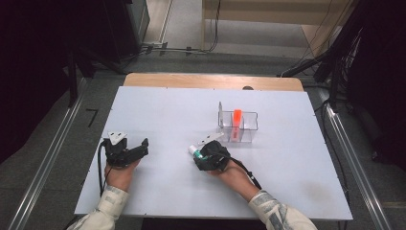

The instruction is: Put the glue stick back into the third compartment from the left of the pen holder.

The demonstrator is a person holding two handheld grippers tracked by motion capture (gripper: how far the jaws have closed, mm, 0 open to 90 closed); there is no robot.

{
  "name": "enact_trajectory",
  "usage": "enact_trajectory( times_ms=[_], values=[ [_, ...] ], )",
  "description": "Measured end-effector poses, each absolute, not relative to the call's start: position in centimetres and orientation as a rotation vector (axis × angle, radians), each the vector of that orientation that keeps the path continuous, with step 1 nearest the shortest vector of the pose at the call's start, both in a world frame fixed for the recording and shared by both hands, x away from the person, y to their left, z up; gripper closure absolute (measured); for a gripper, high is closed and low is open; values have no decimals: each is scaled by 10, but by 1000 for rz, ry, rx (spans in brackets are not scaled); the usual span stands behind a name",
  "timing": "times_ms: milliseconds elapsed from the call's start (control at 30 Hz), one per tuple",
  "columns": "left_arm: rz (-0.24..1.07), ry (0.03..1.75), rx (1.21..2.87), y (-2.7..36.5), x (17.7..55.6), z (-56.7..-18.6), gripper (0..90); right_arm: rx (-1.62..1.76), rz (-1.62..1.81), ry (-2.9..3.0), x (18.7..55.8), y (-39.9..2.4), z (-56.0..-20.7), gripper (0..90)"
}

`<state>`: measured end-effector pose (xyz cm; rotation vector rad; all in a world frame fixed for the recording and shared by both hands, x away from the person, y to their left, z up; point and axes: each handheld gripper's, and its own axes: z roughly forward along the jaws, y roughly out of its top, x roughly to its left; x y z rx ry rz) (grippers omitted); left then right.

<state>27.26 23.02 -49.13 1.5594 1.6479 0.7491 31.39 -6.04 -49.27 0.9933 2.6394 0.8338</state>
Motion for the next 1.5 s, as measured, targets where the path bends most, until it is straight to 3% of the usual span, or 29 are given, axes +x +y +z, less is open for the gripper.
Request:
enact_trajectory(
  times_ms=[533, 1500],
  values=[
    [750, 1648, 1560, 230, 273, -491, 137, 948, 784, 2632, 310, -57, -492, 609],
    [745, 1646, 1559, 231, 273, -491, 138, 945, 787, 2634, 311, -56, -491, 638]
  ],
)
